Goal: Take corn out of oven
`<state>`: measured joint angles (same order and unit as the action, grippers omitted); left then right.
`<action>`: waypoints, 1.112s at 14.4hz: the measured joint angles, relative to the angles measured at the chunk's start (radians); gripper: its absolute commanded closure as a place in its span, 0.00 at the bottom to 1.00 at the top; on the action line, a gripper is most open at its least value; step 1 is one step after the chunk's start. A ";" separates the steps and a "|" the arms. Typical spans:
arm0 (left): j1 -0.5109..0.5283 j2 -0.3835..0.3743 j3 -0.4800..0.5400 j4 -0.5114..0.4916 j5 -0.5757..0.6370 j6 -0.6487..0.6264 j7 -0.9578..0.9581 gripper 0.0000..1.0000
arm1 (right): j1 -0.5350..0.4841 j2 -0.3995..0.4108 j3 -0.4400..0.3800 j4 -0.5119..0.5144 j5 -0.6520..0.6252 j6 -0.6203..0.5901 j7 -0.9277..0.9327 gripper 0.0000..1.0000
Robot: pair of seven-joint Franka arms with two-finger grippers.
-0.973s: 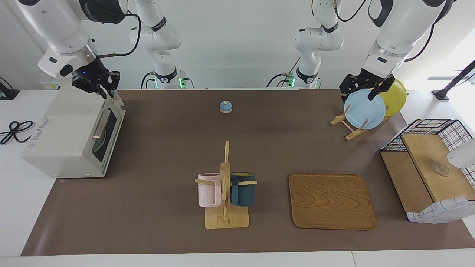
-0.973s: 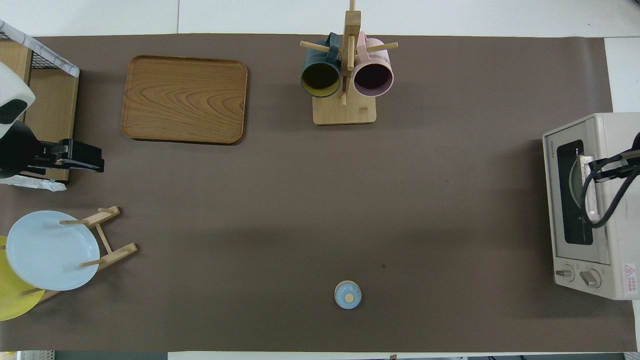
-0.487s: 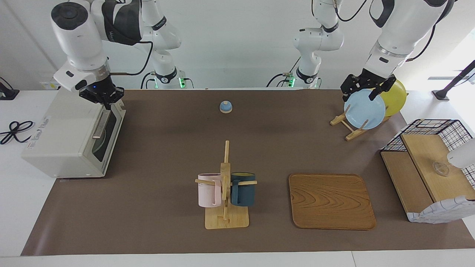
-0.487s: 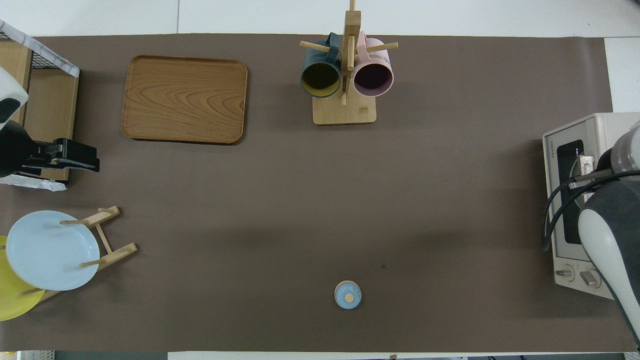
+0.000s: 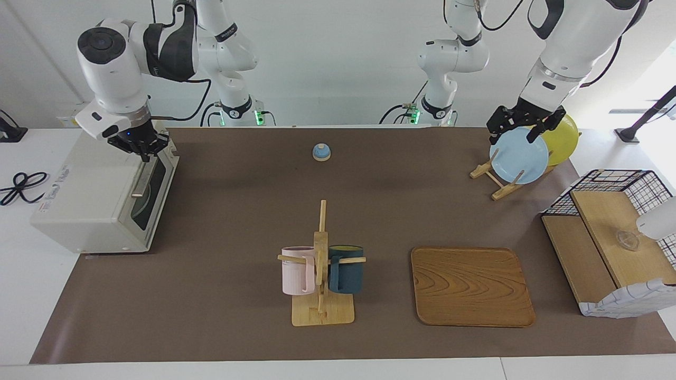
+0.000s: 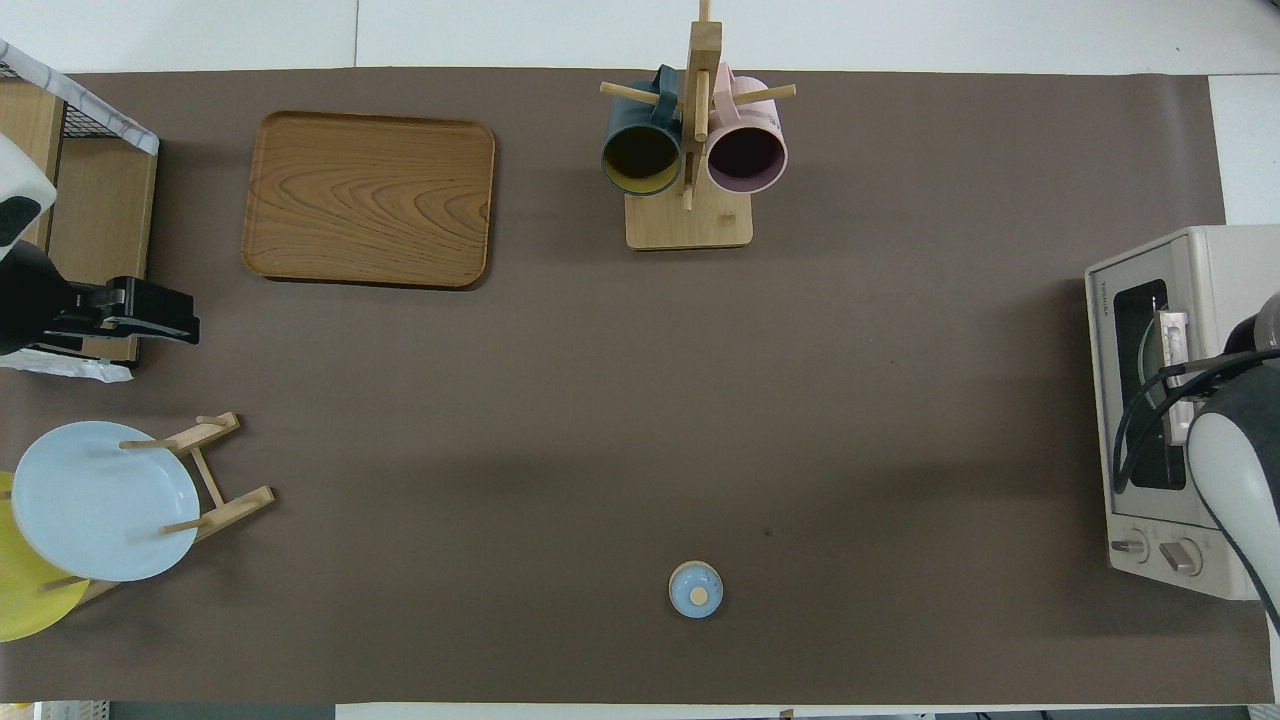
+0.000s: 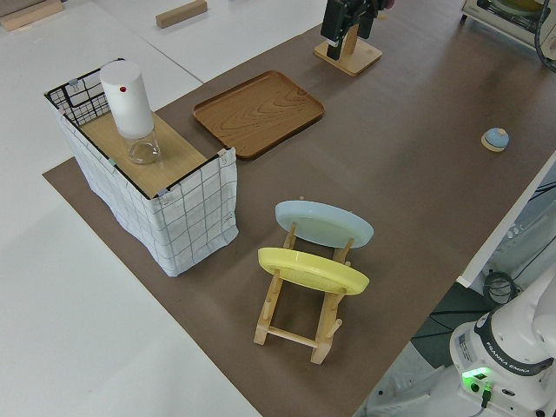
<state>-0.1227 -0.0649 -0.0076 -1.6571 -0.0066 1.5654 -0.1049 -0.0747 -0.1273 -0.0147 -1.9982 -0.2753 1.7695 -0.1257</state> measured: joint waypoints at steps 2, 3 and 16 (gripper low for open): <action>0.000 0.000 0.000 0.000 0.000 0.000 0.000 0.00 | -0.012 0.000 0.000 -0.020 0.000 0.028 0.000 1.00; 0.000 0.000 0.000 0.000 0.000 0.000 0.000 0.00 | -0.021 0.001 0.000 -0.028 0.000 0.034 0.000 1.00; 0.000 0.000 0.000 0.000 0.000 0.000 0.000 0.00 | -0.060 0.038 0.001 -0.056 0.000 0.085 0.000 1.00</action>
<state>-0.1227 -0.0649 -0.0077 -1.6571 -0.0066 1.5654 -0.1048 -0.1349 -0.0891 -0.0132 -2.0539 -0.2753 1.8549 -0.1257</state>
